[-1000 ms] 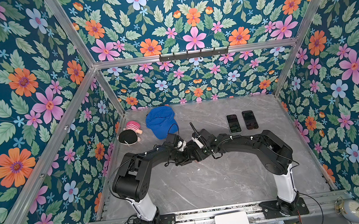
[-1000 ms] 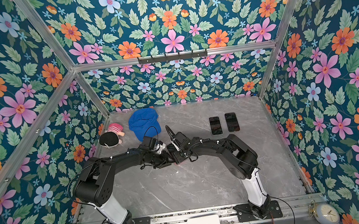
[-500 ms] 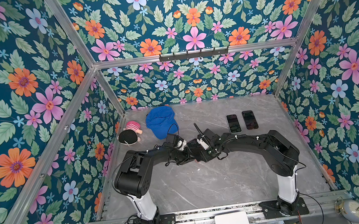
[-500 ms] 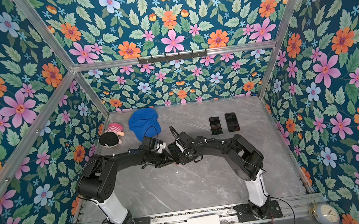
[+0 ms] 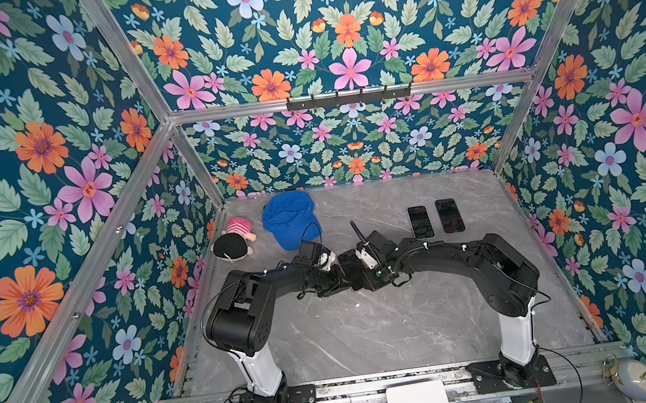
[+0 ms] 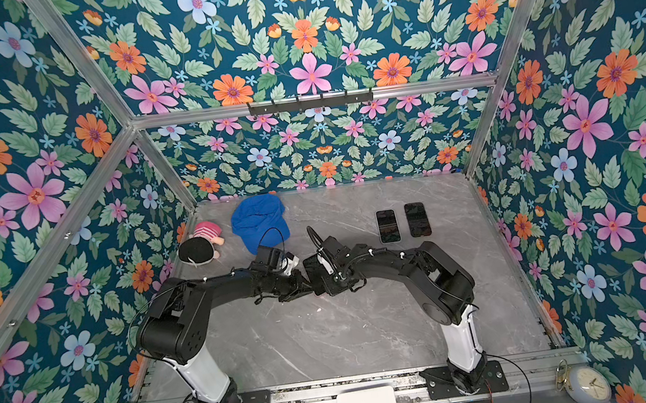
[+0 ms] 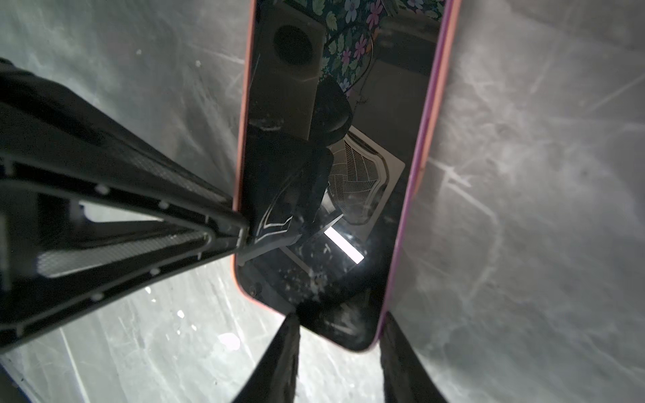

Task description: Put the phone into the phone case

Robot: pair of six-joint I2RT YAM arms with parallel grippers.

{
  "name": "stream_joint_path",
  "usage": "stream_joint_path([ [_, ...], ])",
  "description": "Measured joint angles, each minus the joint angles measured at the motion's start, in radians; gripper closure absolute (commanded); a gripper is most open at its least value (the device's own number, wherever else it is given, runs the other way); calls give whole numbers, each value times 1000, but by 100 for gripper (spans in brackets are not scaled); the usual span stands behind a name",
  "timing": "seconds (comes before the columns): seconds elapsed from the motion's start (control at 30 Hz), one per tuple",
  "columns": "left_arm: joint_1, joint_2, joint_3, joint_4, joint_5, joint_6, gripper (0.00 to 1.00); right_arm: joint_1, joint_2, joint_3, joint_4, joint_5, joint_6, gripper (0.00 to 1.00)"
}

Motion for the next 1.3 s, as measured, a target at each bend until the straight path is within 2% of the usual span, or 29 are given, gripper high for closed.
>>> stream_joint_path([
  [0.2, 1, -21, -18, 2, -16, 1, 78, -21, -33, -23, -46, -4, -3, 54],
  [0.27, 4, -34, -29, 3, -19, 0, 75, -46, -52, -35, -62, 5, -4, 53],
  [0.37, 7, -58, -50, 10, -20, -5, 65, -72, -68, -42, -69, 8, -4, 53],
  [0.43, 8, -72, -61, 19, -20, -24, 64, -71, -67, -38, -69, -3, -5, 54],
  [0.7, 11, -85, -89, 99, -12, -105, 57, -75, -43, -1, -55, -59, -3, 61],
  [1.3, 11, -45, -116, 231, 45, -157, 60, -80, 4, 21, -37, -151, 19, 84],
])
